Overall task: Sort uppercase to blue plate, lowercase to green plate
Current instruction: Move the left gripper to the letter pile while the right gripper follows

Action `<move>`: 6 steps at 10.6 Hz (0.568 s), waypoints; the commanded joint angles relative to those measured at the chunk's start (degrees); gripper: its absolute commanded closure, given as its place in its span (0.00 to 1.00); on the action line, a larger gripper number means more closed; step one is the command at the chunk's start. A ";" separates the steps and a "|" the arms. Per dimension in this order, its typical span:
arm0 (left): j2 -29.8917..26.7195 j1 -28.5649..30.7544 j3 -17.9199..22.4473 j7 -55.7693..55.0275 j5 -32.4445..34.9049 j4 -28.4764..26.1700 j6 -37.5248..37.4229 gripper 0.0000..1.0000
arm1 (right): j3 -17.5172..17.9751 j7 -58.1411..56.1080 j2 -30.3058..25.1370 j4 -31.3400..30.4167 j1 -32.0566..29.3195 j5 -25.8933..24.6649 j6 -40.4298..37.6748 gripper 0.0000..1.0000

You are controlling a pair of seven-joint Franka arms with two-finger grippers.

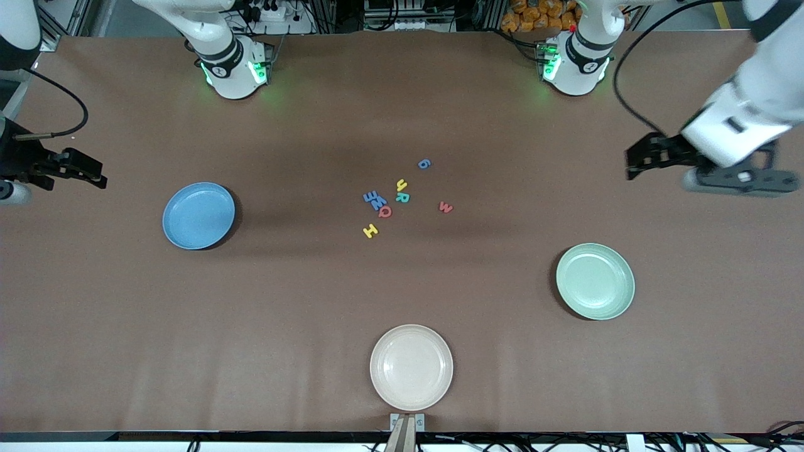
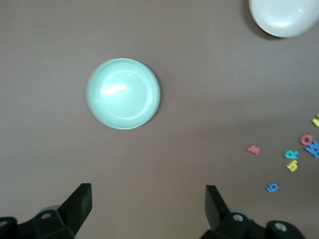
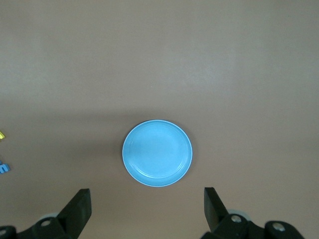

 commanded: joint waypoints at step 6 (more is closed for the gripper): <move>13.62 -18.74 -2.47 -38.45 4.94 -10.45 18.45 0.00 | -2.18 -0.44 -1.33 -0.23 -0.18 1.11 -2.19 0.00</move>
